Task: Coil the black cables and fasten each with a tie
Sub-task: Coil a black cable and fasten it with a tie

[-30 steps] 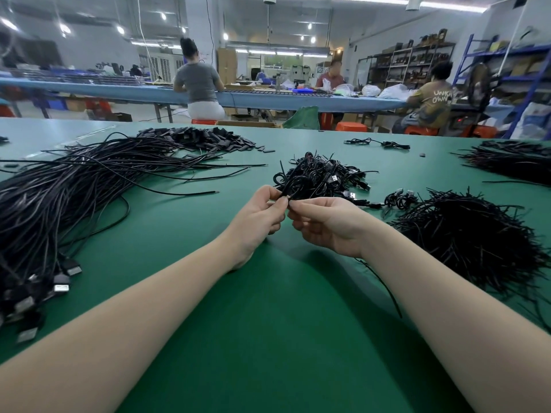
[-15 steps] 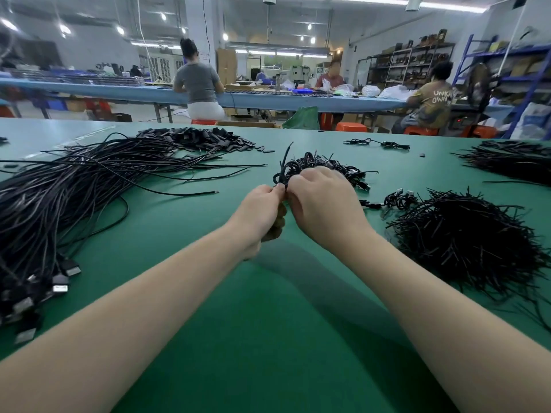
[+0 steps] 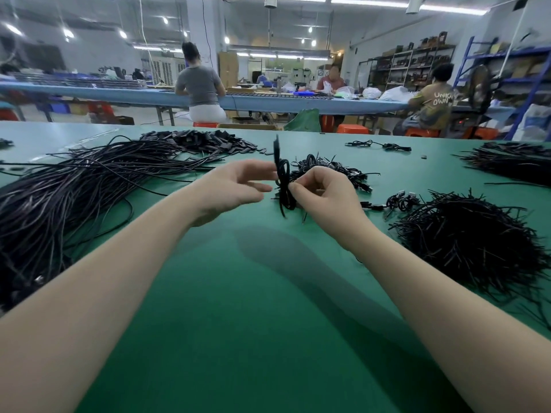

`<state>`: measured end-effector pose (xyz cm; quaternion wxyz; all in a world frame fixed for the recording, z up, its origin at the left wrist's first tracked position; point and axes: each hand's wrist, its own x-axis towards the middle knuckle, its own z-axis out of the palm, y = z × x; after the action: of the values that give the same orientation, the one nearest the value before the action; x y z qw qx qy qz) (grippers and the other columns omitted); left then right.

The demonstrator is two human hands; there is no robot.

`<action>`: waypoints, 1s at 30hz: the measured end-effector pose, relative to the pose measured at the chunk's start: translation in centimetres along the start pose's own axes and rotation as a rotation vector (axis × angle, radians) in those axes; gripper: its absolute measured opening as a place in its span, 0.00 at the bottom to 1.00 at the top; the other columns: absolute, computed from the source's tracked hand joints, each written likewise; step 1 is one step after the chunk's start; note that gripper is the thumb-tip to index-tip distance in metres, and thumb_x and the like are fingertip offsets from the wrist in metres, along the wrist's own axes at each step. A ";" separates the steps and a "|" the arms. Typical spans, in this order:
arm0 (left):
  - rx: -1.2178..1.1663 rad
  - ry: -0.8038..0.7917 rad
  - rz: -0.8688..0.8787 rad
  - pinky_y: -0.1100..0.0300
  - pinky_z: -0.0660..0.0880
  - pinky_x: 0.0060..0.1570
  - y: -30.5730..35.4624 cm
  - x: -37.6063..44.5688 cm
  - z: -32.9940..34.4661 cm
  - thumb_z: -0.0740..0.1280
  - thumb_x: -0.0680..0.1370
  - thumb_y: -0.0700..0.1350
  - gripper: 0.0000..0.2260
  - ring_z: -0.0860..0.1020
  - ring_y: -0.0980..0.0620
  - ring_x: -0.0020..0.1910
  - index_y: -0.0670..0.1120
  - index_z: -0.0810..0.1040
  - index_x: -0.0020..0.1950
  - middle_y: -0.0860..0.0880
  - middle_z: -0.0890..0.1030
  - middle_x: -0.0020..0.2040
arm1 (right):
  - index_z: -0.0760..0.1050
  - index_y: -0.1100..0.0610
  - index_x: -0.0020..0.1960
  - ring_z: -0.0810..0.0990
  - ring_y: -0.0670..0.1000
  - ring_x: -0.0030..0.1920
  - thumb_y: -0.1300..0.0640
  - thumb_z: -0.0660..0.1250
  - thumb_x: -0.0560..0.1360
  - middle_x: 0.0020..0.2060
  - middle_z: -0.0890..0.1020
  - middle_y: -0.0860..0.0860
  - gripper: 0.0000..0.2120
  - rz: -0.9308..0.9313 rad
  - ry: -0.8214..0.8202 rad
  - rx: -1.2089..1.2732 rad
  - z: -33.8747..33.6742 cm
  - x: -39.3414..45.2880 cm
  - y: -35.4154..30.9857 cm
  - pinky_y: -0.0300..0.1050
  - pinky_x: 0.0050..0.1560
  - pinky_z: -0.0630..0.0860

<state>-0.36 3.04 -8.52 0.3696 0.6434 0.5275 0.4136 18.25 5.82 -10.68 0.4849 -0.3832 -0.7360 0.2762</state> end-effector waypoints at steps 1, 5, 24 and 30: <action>-0.020 -0.037 0.054 0.68 0.76 0.50 0.0 -0.2 0.5 0.66 0.77 0.33 0.18 0.80 0.59 0.55 0.48 0.76 0.65 0.53 0.82 0.57 | 0.77 0.60 0.40 0.77 0.49 0.34 0.60 0.69 0.74 0.33 0.80 0.54 0.06 0.049 -0.010 0.082 0.0 0.1 0.1 0.48 0.38 0.77; -0.084 0.074 0.150 0.65 0.77 0.46 0.1 -0.3 2.2 0.70 0.76 0.39 0.07 0.81 0.58 0.46 0.47 0.82 0.52 0.53 0.85 0.46 | 0.80 0.57 0.39 0.80 0.46 0.36 0.62 0.71 0.74 0.33 0.82 0.49 0.05 0.119 -0.084 0.254 0.2 -0.1 0.4 0.40 0.40 0.78; -0.715 -0.018 -0.390 0.71 0.65 0.19 1.6 -0.5 2.2 0.57 0.82 0.42 0.12 0.77 0.60 0.24 0.44 0.78 0.45 0.53 0.82 0.31 | 0.75 0.66 0.43 0.80 0.63 0.47 0.67 0.66 0.74 0.42 0.78 0.61 0.02 -0.568 0.033 -0.457 -0.1 -1.1 0.0 0.56 0.42 0.77; -0.152 0.073 -0.036 0.67 0.72 0.35 1.1 -0.4 2.0 0.65 0.76 0.34 0.13 0.80 0.62 0.37 0.53 0.80 0.51 0.55 0.85 0.43 | 0.75 0.51 0.41 0.80 0.50 0.38 0.60 0.66 0.76 0.38 0.81 0.48 0.07 -0.095 0.097 -0.017 -0.1 -0.2 -0.2 0.45 0.40 0.77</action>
<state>1.86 2.37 -8.33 0.4052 0.5886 0.5192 0.4688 18.37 5.55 -10.59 0.5293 -0.3648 -0.7314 0.2275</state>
